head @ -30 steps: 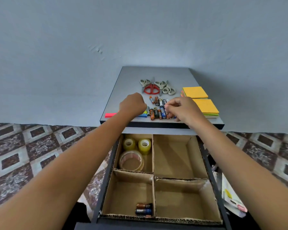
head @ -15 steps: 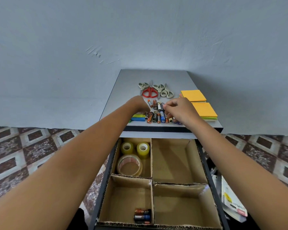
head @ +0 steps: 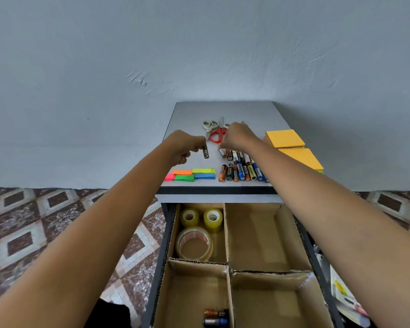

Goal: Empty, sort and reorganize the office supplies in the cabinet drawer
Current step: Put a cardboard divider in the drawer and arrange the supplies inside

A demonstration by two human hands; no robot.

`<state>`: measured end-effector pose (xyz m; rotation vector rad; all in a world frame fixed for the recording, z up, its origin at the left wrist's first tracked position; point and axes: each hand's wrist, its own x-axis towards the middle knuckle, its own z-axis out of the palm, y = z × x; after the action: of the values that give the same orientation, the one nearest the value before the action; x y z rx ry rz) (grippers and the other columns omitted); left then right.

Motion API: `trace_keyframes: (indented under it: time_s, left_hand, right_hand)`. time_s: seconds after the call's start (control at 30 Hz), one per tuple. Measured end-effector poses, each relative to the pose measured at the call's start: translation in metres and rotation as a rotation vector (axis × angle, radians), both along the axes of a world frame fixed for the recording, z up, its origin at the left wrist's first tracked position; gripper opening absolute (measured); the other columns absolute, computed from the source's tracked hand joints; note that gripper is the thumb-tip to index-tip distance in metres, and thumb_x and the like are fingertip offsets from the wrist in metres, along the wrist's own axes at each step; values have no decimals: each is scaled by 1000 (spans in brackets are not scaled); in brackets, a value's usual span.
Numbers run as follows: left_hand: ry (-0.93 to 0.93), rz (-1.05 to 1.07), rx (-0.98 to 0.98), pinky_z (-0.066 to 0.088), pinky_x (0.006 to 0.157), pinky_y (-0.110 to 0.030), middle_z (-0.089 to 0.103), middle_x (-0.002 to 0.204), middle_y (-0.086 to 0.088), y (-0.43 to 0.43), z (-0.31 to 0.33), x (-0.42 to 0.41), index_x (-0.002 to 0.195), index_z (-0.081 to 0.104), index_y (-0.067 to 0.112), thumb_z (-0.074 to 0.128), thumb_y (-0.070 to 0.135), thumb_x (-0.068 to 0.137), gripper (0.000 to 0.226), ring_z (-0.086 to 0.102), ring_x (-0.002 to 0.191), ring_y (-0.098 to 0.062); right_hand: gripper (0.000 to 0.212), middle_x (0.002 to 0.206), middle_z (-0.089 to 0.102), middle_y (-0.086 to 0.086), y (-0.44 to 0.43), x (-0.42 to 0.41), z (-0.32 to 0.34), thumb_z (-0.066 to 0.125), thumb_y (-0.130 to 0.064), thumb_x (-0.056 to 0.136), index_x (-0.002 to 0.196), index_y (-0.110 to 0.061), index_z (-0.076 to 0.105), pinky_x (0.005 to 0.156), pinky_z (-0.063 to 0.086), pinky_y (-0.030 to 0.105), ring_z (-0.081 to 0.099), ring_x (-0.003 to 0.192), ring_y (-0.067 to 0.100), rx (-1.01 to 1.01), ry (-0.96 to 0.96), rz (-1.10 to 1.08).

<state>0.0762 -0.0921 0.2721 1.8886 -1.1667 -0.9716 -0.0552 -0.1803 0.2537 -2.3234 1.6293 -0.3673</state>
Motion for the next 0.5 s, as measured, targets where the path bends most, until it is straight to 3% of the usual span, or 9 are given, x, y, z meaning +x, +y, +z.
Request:
trace_keyframes:
  time_s: [0.1,0.27,0.37,0.43,0.5]
  left_hand:
    - [71,13,21,27,46,-18,65,77,-4,4,1,7,81,58,6,55,16,87,12,32,54,-10]
    - [29,-61,75,24,49,-21,70,70,0,6,2,6,82,52,11,48,16,89,9,35,51,-9]
    - [-47,-100,83,24,50,-21,69,73,1,4,0,1,85,58,9,52,17,88,11,36,54,-8]
    - [-115,-139,98,27,51,-20,68,82,-1,4,0,-5,88,61,6,56,18,88,14,40,55,-7]
    - [-210,-173,119,31,46,-18,64,78,-3,3,-1,-15,85,61,3,59,19,89,16,42,54,-7]
  right_hand:
    - [38,76,49,3,0,6,-4,67,-30,85,65,-9,42,68,39,28,52,80,22,8,93,-4]
    - [22,77,52,3,0,10,-13,63,-21,86,75,-9,47,64,39,28,52,80,22,5,118,-34]
    - [30,66,45,0,0,9,-10,64,-21,84,65,-12,42,50,33,24,51,75,21,39,4,-38]
    - [28,66,45,0,2,6,-3,68,-22,82,68,-12,45,49,32,23,51,76,19,92,-132,-64]
    - [27,69,47,0,5,-2,6,70,-25,80,73,-11,48,49,33,23,51,75,19,136,-238,-79]
